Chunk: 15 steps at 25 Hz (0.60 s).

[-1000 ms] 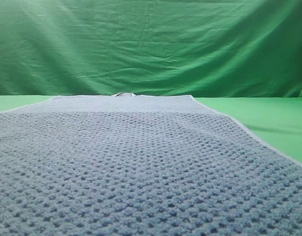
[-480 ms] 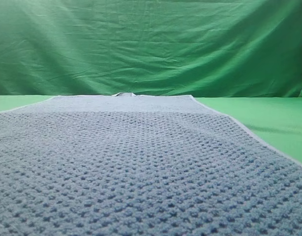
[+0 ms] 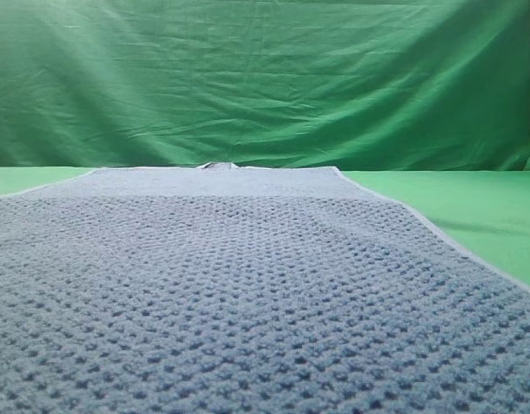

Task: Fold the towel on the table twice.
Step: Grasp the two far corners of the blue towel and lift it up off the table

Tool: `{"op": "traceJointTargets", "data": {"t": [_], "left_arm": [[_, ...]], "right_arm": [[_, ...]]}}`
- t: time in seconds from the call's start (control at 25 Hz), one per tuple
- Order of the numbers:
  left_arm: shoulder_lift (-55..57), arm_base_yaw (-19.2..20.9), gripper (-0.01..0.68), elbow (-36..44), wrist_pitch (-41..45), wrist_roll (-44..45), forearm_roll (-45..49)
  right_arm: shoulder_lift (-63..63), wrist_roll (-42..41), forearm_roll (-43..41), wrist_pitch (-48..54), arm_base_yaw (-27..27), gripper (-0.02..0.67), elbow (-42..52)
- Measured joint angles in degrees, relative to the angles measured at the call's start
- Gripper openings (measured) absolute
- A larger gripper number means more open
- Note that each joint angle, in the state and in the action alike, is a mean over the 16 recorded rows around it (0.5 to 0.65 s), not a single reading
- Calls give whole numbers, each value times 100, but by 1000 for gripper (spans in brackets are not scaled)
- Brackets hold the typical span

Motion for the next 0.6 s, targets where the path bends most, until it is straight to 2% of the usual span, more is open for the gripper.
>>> {"op": "traceJointTargets", "data": {"t": [0.36, 0.6], "left_arm": [[369, -339, 0, -587, 365, 1055, 61], [451, -551, 0, -625, 486, 1151, 27]], "right_arm": [[928, -298, -12, 1104, 52, 0, -1220], [1360, -447, -26, 1530, 118, 0, -1654]]}}
